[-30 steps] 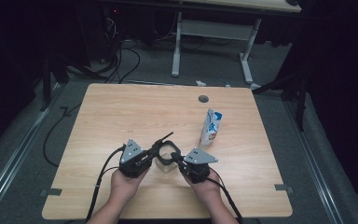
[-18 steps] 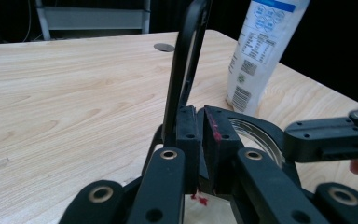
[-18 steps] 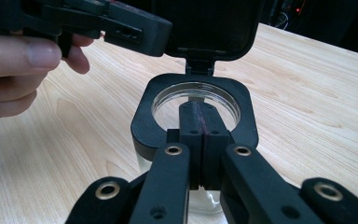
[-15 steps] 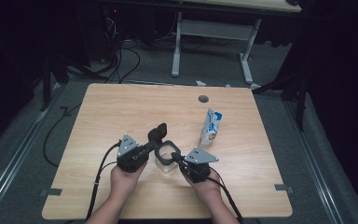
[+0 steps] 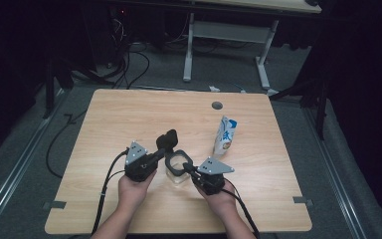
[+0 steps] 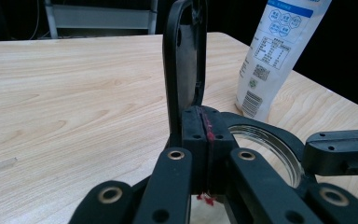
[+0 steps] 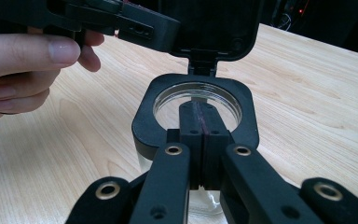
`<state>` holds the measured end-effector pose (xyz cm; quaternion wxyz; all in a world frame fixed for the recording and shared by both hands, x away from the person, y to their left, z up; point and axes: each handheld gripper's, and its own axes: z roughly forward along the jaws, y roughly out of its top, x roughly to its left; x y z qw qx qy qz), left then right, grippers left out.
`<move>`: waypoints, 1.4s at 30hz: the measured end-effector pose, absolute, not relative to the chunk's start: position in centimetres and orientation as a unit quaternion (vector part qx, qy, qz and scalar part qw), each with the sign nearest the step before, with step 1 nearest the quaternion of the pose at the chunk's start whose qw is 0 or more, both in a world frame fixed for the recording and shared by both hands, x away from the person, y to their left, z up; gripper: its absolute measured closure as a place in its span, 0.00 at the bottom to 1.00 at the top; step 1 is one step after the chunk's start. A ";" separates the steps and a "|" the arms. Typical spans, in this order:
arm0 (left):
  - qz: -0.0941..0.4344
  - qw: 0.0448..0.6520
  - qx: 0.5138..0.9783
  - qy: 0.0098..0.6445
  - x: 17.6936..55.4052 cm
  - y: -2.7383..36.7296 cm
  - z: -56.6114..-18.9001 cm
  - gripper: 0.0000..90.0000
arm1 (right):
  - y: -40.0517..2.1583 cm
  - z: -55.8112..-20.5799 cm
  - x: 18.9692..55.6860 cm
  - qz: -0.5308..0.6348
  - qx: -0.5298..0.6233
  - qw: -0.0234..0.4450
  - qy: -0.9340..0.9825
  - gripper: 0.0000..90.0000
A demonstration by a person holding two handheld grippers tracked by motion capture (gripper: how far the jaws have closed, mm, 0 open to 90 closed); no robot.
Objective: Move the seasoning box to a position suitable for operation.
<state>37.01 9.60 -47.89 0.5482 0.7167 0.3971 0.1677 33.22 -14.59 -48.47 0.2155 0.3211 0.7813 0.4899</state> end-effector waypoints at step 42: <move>0.216 0.471 0.752 0.406 33.7 18.4 -51.8 0.59 | -21.7 -47.4 33.2 0.479 0.421 0.293 0.713 0.82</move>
